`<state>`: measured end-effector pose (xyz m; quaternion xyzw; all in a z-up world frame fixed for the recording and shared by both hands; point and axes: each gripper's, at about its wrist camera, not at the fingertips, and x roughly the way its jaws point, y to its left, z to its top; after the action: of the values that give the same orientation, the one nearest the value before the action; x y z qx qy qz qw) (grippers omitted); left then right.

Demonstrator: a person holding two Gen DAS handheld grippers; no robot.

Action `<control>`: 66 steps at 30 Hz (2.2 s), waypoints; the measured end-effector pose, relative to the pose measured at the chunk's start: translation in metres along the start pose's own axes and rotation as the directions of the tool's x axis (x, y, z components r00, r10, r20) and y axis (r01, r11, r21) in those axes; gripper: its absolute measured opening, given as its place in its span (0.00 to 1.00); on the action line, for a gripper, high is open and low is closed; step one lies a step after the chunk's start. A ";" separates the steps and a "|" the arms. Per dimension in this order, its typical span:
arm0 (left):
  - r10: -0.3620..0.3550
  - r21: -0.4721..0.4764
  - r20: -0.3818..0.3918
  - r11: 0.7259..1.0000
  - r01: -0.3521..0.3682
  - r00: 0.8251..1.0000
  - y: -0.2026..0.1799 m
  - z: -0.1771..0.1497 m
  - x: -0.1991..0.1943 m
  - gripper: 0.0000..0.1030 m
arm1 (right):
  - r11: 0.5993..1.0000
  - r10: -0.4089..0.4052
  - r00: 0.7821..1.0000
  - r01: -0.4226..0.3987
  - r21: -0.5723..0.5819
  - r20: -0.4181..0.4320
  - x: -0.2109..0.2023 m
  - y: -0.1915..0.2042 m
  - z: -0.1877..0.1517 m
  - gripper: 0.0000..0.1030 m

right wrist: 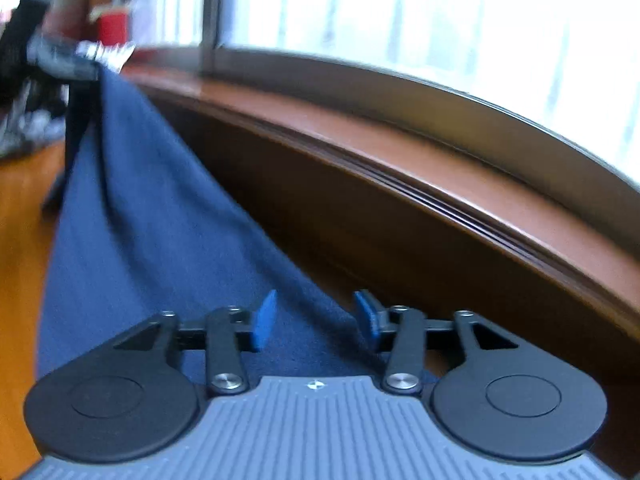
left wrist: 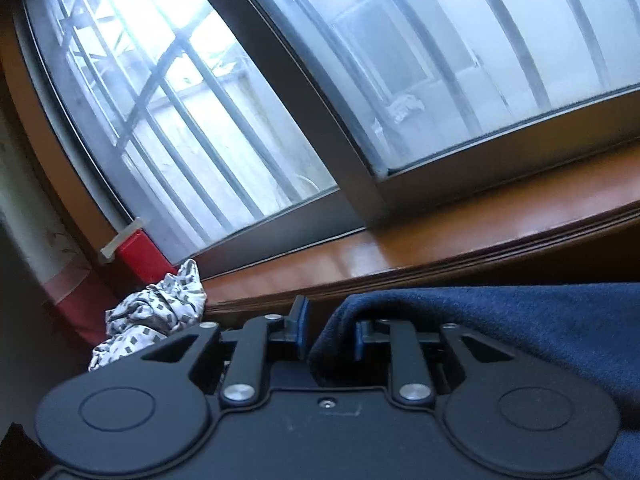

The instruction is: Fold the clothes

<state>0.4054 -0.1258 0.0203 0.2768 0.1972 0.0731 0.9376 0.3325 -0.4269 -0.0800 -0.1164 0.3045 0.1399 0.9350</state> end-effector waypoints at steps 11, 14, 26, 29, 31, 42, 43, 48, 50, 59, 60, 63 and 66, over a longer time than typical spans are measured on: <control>0.019 0.052 -0.020 0.999 -0.018 1.000 -0.015 -0.004 0.014 0.25 | 1.000 -0.001 1.000 0.001 0.031 0.015 0.005 -0.013 -0.007 0.05; 0.033 0.083 -0.044 0.996 -0.029 0.999 -0.027 -0.009 0.026 0.25 | 0.999 -0.039 0.999 0.039 -0.003 0.015 0.012 -0.008 -0.010 0.05; 0.054 0.204 -0.090 0.978 -0.035 0.994 -0.053 -0.029 0.054 0.29 | 0.982 0.023 1.000 -0.024 0.188 0.007 -0.020 -0.017 0.000 0.46; 0.030 0.072 -0.106 0.997 -0.022 0.994 -0.032 -0.017 0.050 0.29 | 0.982 0.081 0.997 -0.080 0.174 -0.004 -0.030 -0.014 -0.003 0.45; -0.012 -0.039 -0.111 0.999 0.008 0.994 -0.013 -0.006 0.045 0.27 | 0.983 0.089 0.996 -0.086 0.160 -0.009 -0.032 -0.014 -0.006 0.40; 0.054 -0.069 -0.063 0.996 -0.059 0.997 -0.002 0.012 0.051 0.27 | 0.973 0.125 0.992 -0.128 0.193 0.025 -0.006 -0.004 0.003 0.39; 0.063 -0.045 -0.075 0.997 -0.067 0.995 -0.008 0.009 0.056 0.28 | 0.973 0.125 0.992 -0.125 0.192 0.017 -0.003 -0.004 0.002 0.39; 0.052 0.127 -0.127 0.991 -0.036 0.990 -0.031 -0.008 0.064 0.44 | 0.987 0.052 0.999 -0.052 0.149 0.008 0.014 -0.003 -0.004 0.37; 0.041 0.170 -0.113 0.985 -0.022 0.993 -0.032 -0.012 0.052 0.61 | 0.985 0.037 0.999 -0.039 0.166 0.017 0.015 -0.005 -0.005 0.38; -0.186 0.254 -0.028 0.949 0.187 0.982 -0.053 -0.022 -0.035 0.82 | 0.894 -0.156 0.987 0.129 0.429 0.029 -0.048 -0.008 -0.008 0.68; -0.211 0.287 -0.020 0.935 0.207 0.977 -0.066 -0.024 -0.037 0.82 | 0.863 -0.174 0.984 0.138 0.485 0.029 -0.059 -0.010 -0.015 0.70; -0.275 0.359 -0.024 0.895 0.265 0.961 -0.102 -0.032 -0.032 0.82 | 0.786 -0.197 0.980 0.153 0.599 0.009 -0.079 -0.012 -0.036 0.70; -0.320 0.397 -0.053 0.863 0.314 0.946 -0.132 -0.039 -0.025 0.81 | 0.747 -0.212 0.975 0.202 0.634 -0.060 -0.083 -0.010 -0.059 0.70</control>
<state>0.3707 -0.2234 -0.0740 0.4268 0.2440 -0.1256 0.8617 0.2400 -0.4696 -0.0751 0.1748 0.3117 -0.0750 0.9310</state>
